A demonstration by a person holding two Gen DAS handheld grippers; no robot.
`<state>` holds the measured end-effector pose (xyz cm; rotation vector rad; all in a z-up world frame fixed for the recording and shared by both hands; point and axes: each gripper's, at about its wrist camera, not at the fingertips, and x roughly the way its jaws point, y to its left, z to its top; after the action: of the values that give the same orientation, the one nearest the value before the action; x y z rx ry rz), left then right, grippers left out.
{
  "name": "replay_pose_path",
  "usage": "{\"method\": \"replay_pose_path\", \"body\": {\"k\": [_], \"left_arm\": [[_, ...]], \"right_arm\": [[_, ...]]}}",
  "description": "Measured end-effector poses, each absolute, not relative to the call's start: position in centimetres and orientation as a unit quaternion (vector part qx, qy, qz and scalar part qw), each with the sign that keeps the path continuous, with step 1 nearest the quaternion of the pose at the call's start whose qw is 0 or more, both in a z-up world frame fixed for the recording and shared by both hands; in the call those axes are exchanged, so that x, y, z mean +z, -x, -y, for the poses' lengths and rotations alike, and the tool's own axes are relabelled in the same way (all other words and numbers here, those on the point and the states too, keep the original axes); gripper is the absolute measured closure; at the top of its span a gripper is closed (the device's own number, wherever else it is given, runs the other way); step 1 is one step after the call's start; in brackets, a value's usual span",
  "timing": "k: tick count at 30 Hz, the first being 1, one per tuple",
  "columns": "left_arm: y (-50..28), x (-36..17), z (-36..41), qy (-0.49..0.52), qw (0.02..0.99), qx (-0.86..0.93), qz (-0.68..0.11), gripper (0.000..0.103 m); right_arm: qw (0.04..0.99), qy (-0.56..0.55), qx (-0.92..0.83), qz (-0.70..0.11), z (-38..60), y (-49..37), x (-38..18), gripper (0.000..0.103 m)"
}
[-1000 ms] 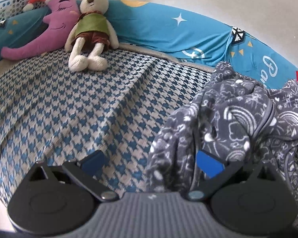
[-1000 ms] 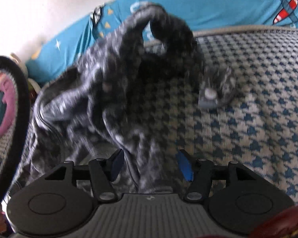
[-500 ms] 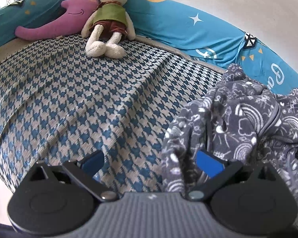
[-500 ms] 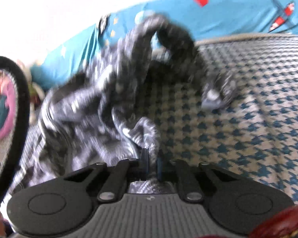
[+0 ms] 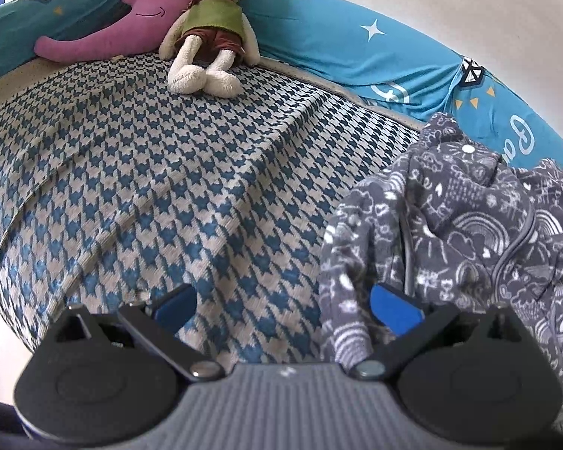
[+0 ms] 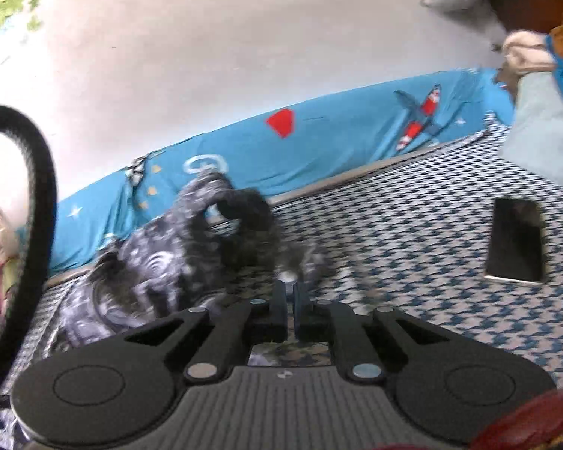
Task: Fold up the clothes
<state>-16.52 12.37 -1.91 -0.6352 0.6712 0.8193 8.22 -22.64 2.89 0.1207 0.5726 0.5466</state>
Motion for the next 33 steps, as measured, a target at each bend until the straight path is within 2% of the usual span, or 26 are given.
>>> {"method": "replay_pose_path", "body": {"k": [8, 11, 16, 18, 33], "left_arm": [[17.6, -2.3, -10.9, 0.298, 0.821, 0.365, -0.324, 0.000], [18.2, -2.4, -10.1, 0.293, 0.825, 0.354, -0.329, 0.000], [19.1, -2.8, -8.7, 0.282, 0.829, 0.338, -0.344, 0.000], [19.3, -3.1, -8.2, 0.276, 0.828, 0.336, -0.353, 0.000], [18.3, -3.9, -7.5, 0.227, 0.836, 0.365, -0.342, 0.000]], "right_arm": [[0.868, -0.052, 0.370, -0.327, 20.0, -6.1, 1.2, 0.092], [0.856, -0.035, 0.389, -0.338, 19.1, -5.1, 0.4, 0.085], [0.841, -0.005, 0.416, -0.347, 18.4, -3.4, -0.4, 0.066], [0.839, 0.012, 0.419, -0.347, 18.1, -2.6, -0.7, 0.062], [0.835, 0.043, 0.419, -0.354, 17.9, -1.1, -1.6, 0.061]]}}
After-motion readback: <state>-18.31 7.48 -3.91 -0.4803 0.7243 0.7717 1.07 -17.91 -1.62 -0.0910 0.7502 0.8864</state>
